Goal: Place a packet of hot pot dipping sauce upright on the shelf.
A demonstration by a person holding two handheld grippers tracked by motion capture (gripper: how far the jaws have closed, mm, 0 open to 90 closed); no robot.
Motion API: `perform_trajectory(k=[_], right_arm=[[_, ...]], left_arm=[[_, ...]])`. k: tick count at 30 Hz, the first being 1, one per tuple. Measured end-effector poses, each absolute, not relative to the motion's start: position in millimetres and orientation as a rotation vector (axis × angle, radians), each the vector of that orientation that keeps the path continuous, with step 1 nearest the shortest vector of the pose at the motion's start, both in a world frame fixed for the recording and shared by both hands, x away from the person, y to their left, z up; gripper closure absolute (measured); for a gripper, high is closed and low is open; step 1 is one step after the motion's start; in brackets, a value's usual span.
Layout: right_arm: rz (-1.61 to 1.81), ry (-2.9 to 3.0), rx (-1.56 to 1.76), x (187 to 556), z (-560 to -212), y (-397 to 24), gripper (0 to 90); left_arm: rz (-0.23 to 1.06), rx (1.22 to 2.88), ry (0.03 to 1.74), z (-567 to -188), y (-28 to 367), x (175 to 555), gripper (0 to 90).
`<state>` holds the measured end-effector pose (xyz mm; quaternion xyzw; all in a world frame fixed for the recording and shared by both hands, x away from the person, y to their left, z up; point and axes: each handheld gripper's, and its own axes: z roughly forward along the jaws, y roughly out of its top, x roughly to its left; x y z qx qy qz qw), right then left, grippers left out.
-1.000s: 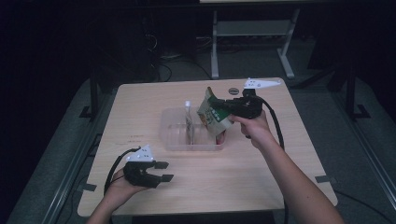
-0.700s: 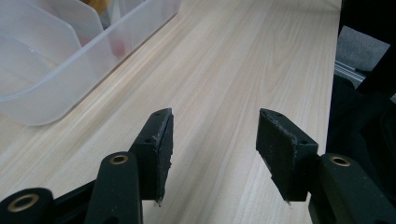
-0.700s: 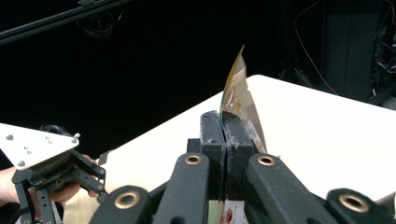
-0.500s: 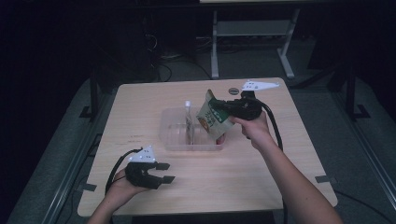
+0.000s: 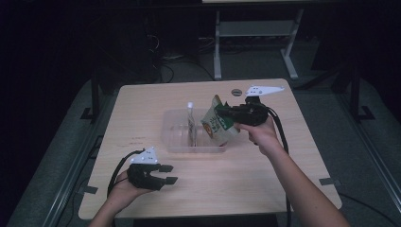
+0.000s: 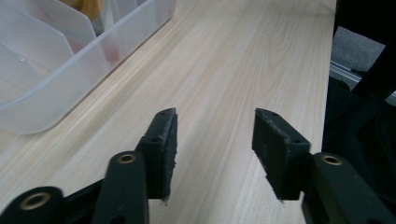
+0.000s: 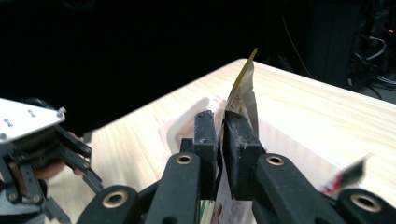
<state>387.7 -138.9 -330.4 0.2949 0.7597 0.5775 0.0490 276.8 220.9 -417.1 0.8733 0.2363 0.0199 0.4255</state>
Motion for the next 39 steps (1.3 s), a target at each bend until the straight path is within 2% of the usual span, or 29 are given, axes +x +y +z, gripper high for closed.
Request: perform_trajectory(k=[6,7,11,12,15,19,24,26,28,39], right_arm=[[1.734,2.318,0.885,383,-324,-152,84.6],[1.728,2.323,0.888,382,-324,-153,84.6],[1.724,2.332,0.89,381,-323,-156,82.2],[1.719,2.334,0.892,381,-323,-156,82.3],[1.711,2.354,0.885,381,-325,-155,89.6],[1.726,2.346,0.877,382,-324,-154,89.7],[1.731,2.355,0.872,380,-327,-154,88.7],[1.719,2.356,0.863,376,-329,-156,81.2],[1.708,2.363,0.853,373,-330,-158,78.0],[1.584,2.413,0.786,339,-340,-183,55.6]], left_arm=[[0.072,2.182,0.591,-414,220,278,58.3],[0.091,2.167,0.601,-411,219,279,62.2],[0.124,2.109,0.6,-395,213,287,88.2],[0.137,2.102,0.599,-390,210,290,89.7],[0.175,2.096,0.572,-377,195,300,89.8],[0.214,2.084,0.523,-362,168,315,89.8],[0.194,2.091,0.494,-360,151,320,89.8],[0.181,2.106,0.485,-362,150,319,89.7],[0.16,2.111,0.497,-365,151,318,89.2],[0.105,2.166,0.554,-381,163,312,68.1]])
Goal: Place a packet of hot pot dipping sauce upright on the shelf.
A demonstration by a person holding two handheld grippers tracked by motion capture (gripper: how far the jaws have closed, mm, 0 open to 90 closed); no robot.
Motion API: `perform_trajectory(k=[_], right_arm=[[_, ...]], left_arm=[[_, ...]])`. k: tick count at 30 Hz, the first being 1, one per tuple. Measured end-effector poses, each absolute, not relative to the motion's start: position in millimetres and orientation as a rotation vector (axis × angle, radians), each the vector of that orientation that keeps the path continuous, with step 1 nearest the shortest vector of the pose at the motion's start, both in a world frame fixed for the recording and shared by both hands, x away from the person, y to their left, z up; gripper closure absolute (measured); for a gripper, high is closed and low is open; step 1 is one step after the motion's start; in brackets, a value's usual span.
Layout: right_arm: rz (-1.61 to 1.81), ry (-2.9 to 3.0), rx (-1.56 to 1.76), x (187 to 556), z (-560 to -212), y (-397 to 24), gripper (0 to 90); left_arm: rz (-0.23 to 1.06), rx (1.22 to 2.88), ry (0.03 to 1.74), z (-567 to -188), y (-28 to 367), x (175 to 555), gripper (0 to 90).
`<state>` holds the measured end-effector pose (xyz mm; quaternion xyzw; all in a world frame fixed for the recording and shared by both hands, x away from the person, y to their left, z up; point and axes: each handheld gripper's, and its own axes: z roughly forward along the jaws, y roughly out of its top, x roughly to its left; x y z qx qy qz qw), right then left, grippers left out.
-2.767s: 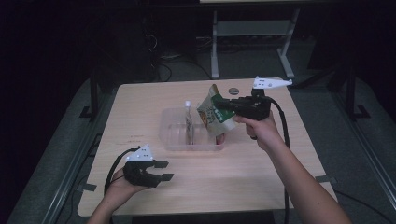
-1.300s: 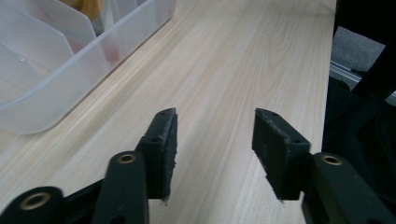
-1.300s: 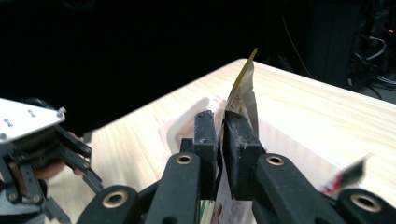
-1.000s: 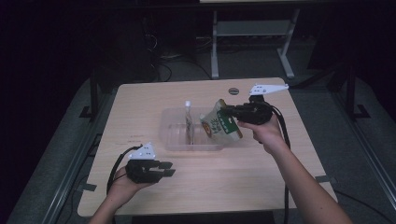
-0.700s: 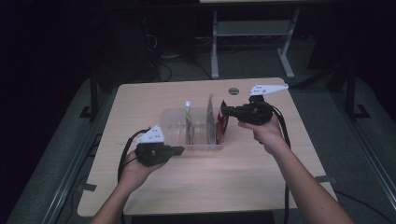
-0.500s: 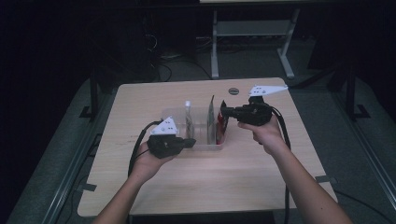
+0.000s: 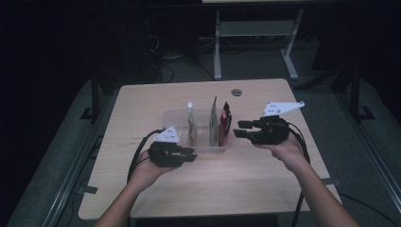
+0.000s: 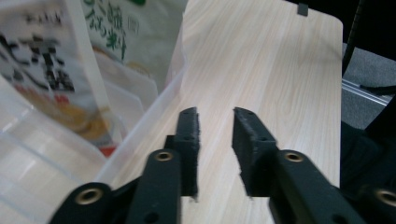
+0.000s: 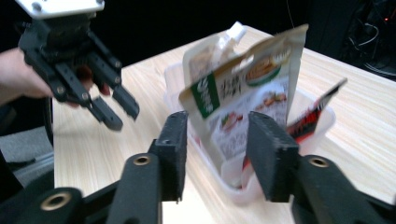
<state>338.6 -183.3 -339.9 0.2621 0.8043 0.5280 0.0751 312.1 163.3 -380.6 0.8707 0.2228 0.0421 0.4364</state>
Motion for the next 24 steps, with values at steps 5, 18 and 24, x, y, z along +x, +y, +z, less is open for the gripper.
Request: perform_trajectory(k=[5,18,24], right_arm=[[1.54,2.416,0.803,323,-352,-195,47.3],[1.44,2.424,0.887,310,-394,-216,32.0],[1.375,2.431,0.903,301,-413,-223,26.8]], left_arm=[[0.106,2.188,0.586,-389,174,306,57.3],[0.13,2.215,0.623,-405,204,291,36.3],[0.155,2.229,0.624,-415,217,284,29.5]])
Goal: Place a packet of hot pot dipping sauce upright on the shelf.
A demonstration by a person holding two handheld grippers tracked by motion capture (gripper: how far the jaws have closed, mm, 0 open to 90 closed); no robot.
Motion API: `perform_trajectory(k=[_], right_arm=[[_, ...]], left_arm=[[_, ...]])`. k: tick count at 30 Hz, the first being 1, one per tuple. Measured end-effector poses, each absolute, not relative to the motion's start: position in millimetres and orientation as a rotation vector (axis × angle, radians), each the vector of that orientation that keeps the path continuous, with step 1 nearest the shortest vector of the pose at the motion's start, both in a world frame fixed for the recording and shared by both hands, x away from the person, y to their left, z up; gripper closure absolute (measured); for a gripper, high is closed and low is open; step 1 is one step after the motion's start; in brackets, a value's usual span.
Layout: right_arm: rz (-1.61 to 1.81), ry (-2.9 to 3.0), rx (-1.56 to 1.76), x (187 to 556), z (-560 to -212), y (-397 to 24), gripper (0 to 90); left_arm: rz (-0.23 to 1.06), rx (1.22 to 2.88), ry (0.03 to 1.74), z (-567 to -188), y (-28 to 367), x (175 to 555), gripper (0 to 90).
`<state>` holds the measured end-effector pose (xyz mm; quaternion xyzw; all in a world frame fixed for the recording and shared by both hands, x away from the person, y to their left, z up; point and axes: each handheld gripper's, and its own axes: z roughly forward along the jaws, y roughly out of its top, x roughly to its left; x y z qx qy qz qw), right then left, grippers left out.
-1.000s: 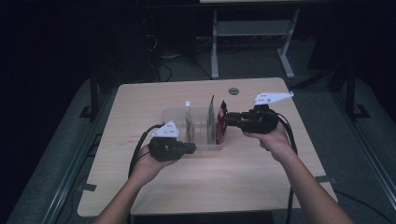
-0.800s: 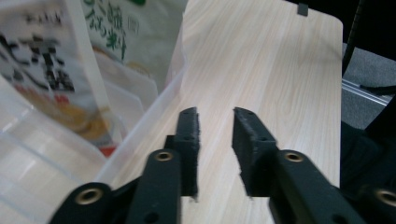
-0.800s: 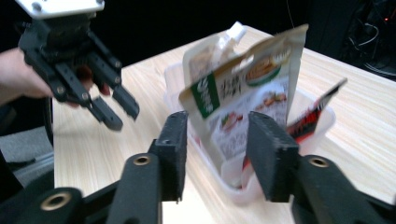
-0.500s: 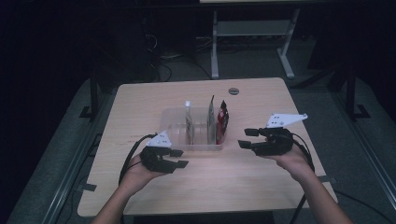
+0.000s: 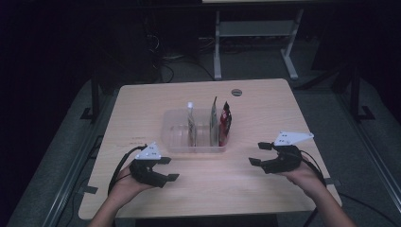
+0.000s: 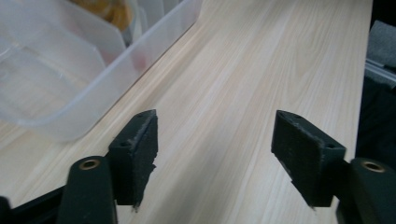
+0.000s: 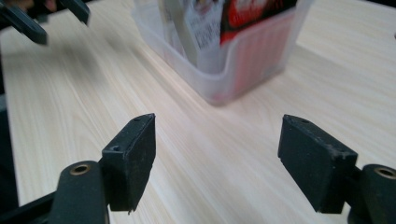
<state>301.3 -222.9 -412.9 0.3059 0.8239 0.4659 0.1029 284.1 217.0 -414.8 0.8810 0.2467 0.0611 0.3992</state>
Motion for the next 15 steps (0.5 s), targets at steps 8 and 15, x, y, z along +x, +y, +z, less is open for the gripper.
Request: perform_trajectory(k=[8,15], right_arm=[[1.288,2.421,0.964,291,-435,-236,20.2],[1.217,2.455,0.948,288,-444,-244,18.6]], left_arm=[[0.176,2.25,0.649,-428,233,274,20.1],[0.199,2.33,0.654,-444,242,278,19.8]])
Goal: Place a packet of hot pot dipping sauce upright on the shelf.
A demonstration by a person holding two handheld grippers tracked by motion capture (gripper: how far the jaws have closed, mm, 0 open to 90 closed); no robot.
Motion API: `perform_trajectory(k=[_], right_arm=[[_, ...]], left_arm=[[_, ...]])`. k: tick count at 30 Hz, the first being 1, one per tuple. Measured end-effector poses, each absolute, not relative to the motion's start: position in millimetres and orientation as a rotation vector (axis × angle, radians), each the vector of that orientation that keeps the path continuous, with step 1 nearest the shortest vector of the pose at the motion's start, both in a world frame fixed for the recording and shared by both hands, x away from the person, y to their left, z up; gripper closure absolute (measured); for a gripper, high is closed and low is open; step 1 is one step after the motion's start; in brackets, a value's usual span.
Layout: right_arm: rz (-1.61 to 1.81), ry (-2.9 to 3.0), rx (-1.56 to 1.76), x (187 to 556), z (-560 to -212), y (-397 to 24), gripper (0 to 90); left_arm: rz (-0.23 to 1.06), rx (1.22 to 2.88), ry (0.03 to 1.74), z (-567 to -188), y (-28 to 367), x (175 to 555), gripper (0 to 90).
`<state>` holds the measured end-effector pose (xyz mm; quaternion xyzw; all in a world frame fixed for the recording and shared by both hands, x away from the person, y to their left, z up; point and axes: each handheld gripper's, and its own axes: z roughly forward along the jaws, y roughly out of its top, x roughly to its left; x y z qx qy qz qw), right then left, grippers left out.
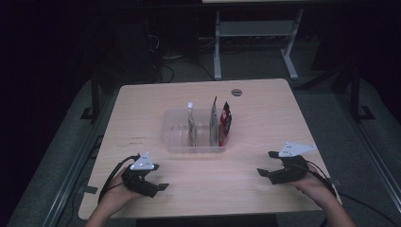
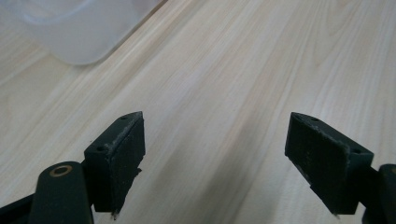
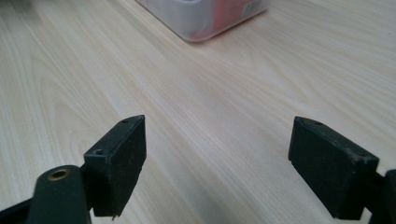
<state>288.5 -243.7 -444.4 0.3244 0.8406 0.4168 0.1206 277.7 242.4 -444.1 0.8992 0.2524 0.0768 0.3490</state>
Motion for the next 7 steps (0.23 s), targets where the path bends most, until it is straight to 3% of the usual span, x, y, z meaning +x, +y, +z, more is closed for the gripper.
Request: perform_trajectory(k=[7], right_arm=[[1.214,2.469,0.967,291.4,-450.9,-246.6,18.0]], left_arm=[[0.198,2.353,0.641,-447.5,241.3,278.6,18.9]])
